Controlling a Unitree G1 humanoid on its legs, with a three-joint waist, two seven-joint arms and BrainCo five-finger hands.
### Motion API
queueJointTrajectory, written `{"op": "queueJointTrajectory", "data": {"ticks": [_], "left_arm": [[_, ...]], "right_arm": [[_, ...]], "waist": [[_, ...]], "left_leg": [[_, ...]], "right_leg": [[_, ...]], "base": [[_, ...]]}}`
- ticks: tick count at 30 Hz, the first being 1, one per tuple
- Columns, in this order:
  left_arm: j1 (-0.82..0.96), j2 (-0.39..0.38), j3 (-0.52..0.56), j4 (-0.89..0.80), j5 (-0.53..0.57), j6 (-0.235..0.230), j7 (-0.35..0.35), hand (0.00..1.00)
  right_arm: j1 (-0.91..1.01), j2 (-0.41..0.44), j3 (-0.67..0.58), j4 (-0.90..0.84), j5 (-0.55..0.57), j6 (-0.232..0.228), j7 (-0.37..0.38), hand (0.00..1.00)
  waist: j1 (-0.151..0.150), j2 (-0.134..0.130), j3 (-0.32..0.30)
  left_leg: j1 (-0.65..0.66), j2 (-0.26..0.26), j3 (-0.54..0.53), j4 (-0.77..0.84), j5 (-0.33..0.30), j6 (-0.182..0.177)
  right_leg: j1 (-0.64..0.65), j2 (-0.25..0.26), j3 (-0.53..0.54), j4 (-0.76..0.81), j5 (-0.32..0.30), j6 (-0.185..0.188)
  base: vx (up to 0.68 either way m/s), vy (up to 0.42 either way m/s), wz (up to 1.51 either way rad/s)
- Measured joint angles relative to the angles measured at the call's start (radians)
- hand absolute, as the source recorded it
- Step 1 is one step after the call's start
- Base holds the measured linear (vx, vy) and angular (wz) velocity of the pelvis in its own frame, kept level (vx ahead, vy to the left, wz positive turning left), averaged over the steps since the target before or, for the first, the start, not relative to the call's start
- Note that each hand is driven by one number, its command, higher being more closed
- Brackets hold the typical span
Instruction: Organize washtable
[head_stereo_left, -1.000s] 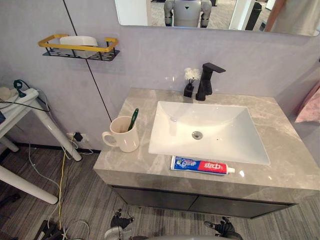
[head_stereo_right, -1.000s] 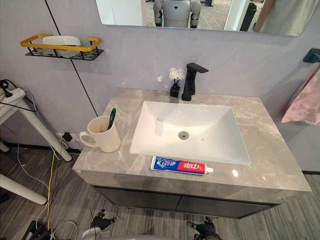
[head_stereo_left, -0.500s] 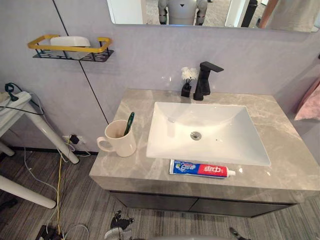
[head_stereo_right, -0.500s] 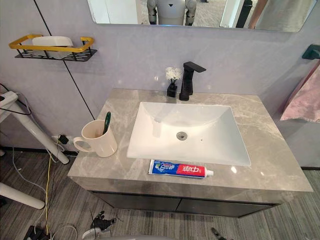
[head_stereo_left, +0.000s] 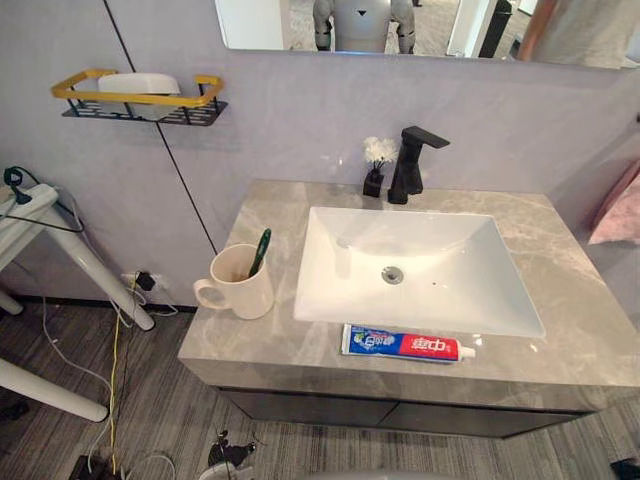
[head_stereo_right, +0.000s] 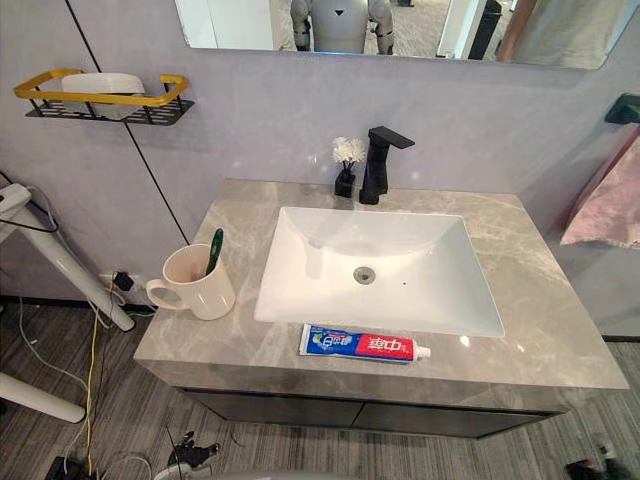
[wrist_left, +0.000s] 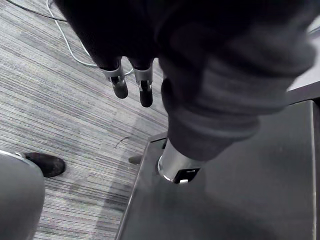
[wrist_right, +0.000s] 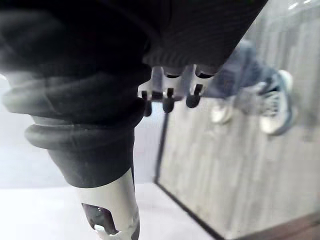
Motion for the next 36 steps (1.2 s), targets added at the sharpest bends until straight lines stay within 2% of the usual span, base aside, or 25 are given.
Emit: {"op": "queueJointTrajectory", "data": {"ticks": [2,3,5,8,9,11,14,18,21,25,28,33,36], "left_arm": [[0.0,0.002,-0.008,0.0,0.0,0.0,0.0,0.0],[0.001,0.004,-0.013,-0.001,0.0,0.0,0.0,0.0],[0.002,0.009,-0.032,-0.004,0.001,-0.001,-0.001,0.0],[0.008,0.016,-0.053,-0.007,0.003,-0.001,-0.002,0.0],[0.01,0.022,-0.069,-0.007,0.004,-0.001,-0.003,0.0],[0.009,0.034,-0.106,-0.007,0.009,-0.001,-0.005,0.0],[0.008,0.044,-0.135,-0.007,0.009,-0.003,-0.024,0.0],[0.007,0.056,-0.171,-0.01,0.009,-0.017,-0.045,0.0],[0.008,0.063,-0.196,-0.01,0.009,-0.023,-0.05,0.0],[0.004,0.076,-0.228,-0.013,0.009,-0.044,-0.071,0.0],[-0.004,0.08,-0.237,-0.017,0.009,-0.052,-0.073,0.0],[-0.026,0.083,-0.247,-0.014,0.01,-0.053,-0.092,0.0],[-0.033,0.087,-0.268,-0.007,0.01,-0.053,-0.092,0.0]], "right_arm": [[-0.002,-0.006,0.003,-0.127,-0.027,-0.007,-0.037,0.0],[-0.003,-0.009,0.012,-0.218,-0.05,-0.03,-0.065,0.0],[-0.008,-0.023,0.018,-0.269,-0.069,-0.041,-0.075,0.0],[-0.025,-0.053,0.101,-0.328,-0.088,-0.048,-0.096,0.0],[-0.038,-0.055,0.145,-0.349,-0.088,-0.057,-0.091,0.0],[-0.044,-0.06,0.235,-0.387,-0.096,-0.07,-0.08,0.0],[-0.047,-0.096,0.364,-0.439,-0.117,-0.077,-0.01,0.0],[-0.082,-0.157,0.529,-0.516,-0.149,-0.116,0.093,0.0],[-0.085,-0.193,0.671,-0.602,-0.155,-0.128,0.156,0.0],[-0.085,-0.21,0.912,-0.761,-0.151,-0.179,0.307,0.0],[-0.084,-0.214,1.023,-0.796,-0.145,-0.204,0.4,0.0],[-0.083,-0.259,1.147,-0.796,-0.156,-0.216,0.475,0.0],[-0.083,-0.309,1.218,-0.796,-0.197,-0.222,0.491,0.0]], "waist": [[0.0,0.001,0.0],[0.0,0.001,0.0],[0.001,0.001,0.0],[-0.011,0.001,0.0],[-0.022,0.001,0.0],[-0.024,0.001,0.0],[-0.027,0.001,0.0],[-0.027,0.001,0.0],[-0.024,0.0,0.0],[-0.023,-0.011,0.009],[-0.02,-0.024,0.021],[-0.019,-0.046,0.048],[-0.018,-0.043,0.051]], "left_leg": [[0.0,-0.001,0.0,0.0,0.001,0.0],[0.0,-0.002,-0.001,0.001,0.002,0.0],[-0.001,-0.002,-0.006,0.001,0.004,-0.001],[-0.003,-0.002,-0.009,0.0,0.008,-0.003],[-0.004,-0.002,-0.011,0.0,0.01,-0.003],[-0.008,-0.004,-0.014,0.003,0.011,-0.004],[-0.02,-0.011,-0.031,0.02,0.011,-0.003],[-0.047,-0.016,-0.066,0.044,0.012,-0.003],[-0.066,-0.017,-0.071,0.055,0.012,-0.003],[-0.086,-0.017,-0.097,0.068,0.013,-0.004],[-0.088,-0.019,-0.113,0.07,0.013,-0.004],[-0.113,-0.022,-0.12,0.088,0.012,-0.004],[-0.116,-0.022,-0.121,0.09,0.012,-0.004]], "right_leg": [[0.0,-0.001,0.0,0.0,-0.004,0.004],[-0.001,-0.001,0.0,0.001,-0.007,0.003],[-0.001,-0.001,-0.001,0.001,-0.009,0.003],[-0.002,0.0,-0.002,0.001,-0.01,0.003],[-0.002,0.0,-0.003,0.001,-0.01,0.003],[-0.003,0.0,-0.005,0.001,-0.01,0.003],[-0.001,-0.002,-0.021,0.001,-0.009,0.002],[-0.007,-0.006,-0.048,-0.006,-0.009,0.002],[-0.013,-0.006,-0.052,-0.016,-0.009,0.003],[-0.013,-0.004,-0.079,-0.017,-0.007,0.001],[0.0,-0.005,-0.089,-0.024,-0.002,-0.004],[-0.001,-0.005,-0.099,-0.036,0.007,-0.006],[-0.001,-0.005,-0.101,-0.037,0.007,-0.006]], "base": [[-0.06,-0.037,-0.01],[-0.04,-0.034,0.01],[-0.05,-0.045,0.02],[-0.04,-0.032,0.01],[-0.04,-0.029,0.02],[-0.05,-0.023,0.03],[-0.03,-0.012,0.16],[-0.04,-0.019,0.23],[-0.03,-0.014,0.09],[0.0,-0.017,0.18],[0.0,-0.005,0.17],[-0.01,0.004,0.06],[0.0,0.0,0.01]]}}
